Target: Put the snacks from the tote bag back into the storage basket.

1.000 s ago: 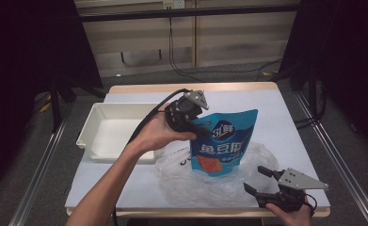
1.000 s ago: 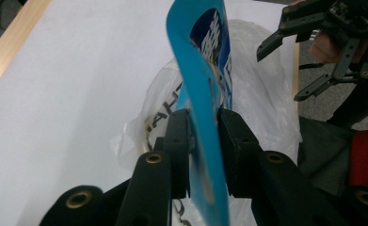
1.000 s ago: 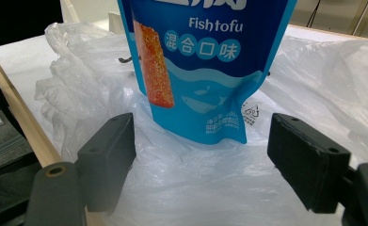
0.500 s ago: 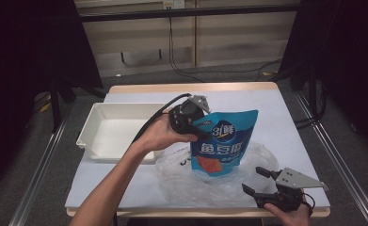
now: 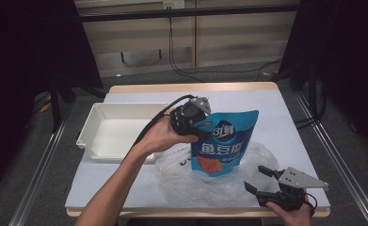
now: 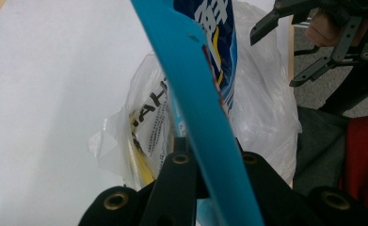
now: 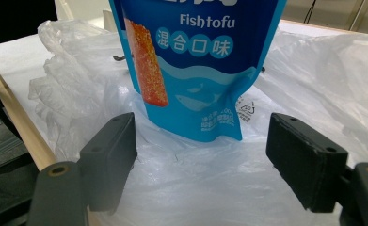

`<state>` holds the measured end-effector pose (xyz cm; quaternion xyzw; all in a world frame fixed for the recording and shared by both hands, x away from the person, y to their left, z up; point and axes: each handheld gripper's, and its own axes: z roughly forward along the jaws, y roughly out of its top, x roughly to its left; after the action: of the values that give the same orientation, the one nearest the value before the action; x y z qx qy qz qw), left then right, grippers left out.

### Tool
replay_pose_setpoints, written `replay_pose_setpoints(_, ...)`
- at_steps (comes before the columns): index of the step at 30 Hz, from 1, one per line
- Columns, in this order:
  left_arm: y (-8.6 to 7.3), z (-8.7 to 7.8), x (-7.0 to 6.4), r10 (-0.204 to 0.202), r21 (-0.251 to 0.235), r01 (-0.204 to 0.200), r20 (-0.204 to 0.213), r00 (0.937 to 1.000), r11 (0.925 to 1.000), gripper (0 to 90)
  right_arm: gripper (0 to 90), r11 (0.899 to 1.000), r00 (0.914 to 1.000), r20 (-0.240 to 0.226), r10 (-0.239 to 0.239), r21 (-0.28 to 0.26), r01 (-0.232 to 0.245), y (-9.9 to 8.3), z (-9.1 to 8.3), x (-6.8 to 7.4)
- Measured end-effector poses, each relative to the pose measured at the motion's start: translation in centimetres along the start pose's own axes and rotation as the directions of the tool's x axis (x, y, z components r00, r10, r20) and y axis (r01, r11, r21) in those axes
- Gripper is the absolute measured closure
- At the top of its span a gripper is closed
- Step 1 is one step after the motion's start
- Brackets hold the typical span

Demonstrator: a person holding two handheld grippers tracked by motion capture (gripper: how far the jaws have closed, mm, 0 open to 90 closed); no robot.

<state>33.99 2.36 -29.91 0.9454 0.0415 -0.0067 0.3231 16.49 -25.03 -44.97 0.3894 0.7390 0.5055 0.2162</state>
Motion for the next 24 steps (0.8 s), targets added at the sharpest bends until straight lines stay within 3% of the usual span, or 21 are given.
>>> replay_pose_setpoints(3,0.1,0.0,0.1,0.016,0.005,-0.017,0.013,0.9998,0.9999,90.0,24.8,1.0,1.0,-0.001,0.002,0.002,-0.002,0.0,0.0,0.1)
replay_pose_setpoints(9,0.7,0.1,0.2,-0.007,0.0,0.007,0.0,1.0,1.0,90.0,24.8,1.0,0.9999,-0.009,0.007,-0.006,-0.007,0.1,0.0,0.0)
replay_pose_setpoints(12,1.4,0.2,-0.3,0.008,0.012,-0.008,0.0,1.0,0.9999,90.0,24.8,1.0,0.9999,-0.011,0.01,-0.008,-0.01,0.1,0.0,-0.1)
replay_pose_setpoints(14,2.1,0.2,-0.6,0.05,0.035,-0.049,-0.008,0.9987,0.9982,90.0,24.6,1.0,0.9999,-0.011,0.01,-0.007,-0.01,0.1,0.0,-0.1)
replay_pose_setpoints(15,2.4,0.2,-0.6,0.064,0.046,-0.064,0.007,0.9979,0.9969,90.0,24.6,1.0,0.9999,-0.009,0.009,-0.008,-0.009,0.1,0.0,-0.1)
replay_pose_setpoints(21,3.4,-0.1,-0.9,0.064,0.046,-0.064,0.02,0.9978,0.9968,90.0,24.0,1.0,0.9998,-0.01,0.016,-0.018,-0.016,0.1,-0.2,-0.2)
replay_pose_setpoints(24,3.7,-0.7,-0.9,0.058,0.028,-0.058,0.004,0.9983,0.9979,90.0,23.9,1.0,0.9998,-0.01,0.018,-0.02,-0.019,0.0,-0.2,-0.4)
